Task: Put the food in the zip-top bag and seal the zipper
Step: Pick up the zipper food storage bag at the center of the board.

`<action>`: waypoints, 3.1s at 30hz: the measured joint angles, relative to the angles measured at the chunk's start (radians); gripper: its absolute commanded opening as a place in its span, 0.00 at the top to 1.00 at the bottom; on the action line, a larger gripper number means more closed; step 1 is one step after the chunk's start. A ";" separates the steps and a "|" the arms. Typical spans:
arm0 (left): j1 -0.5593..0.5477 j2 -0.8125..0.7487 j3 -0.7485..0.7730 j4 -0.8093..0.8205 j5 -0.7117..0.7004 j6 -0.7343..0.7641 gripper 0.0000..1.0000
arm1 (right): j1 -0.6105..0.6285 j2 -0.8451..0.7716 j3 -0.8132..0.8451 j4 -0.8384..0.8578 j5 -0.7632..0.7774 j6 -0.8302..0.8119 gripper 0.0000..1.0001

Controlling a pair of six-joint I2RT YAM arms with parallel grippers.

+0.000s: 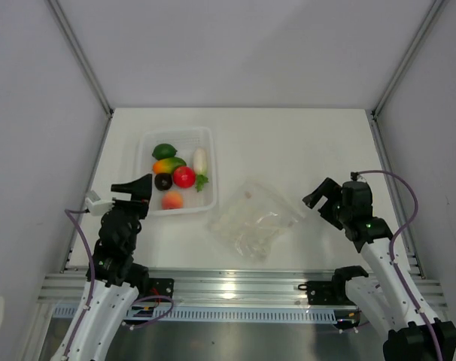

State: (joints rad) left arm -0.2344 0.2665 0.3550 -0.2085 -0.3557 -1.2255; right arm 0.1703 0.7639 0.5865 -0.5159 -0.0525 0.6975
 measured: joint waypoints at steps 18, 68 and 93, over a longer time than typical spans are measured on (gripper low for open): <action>0.050 0.179 0.103 0.032 0.464 0.193 0.00 | -0.019 0.206 -0.147 0.250 -0.341 -0.045 0.01; -0.472 0.939 0.936 -0.405 0.568 0.632 0.33 | 0.423 -0.023 0.261 0.128 -0.441 -0.557 1.00; -0.585 0.997 0.886 -0.446 0.552 0.639 1.00 | 0.612 -0.042 0.262 0.057 -0.139 -0.602 1.00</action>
State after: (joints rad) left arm -0.8192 1.2633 1.2407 -0.6540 0.1967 -0.5869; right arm 0.7826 0.7219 0.8482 -0.4591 -0.1913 0.0956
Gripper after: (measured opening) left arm 0.040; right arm 0.098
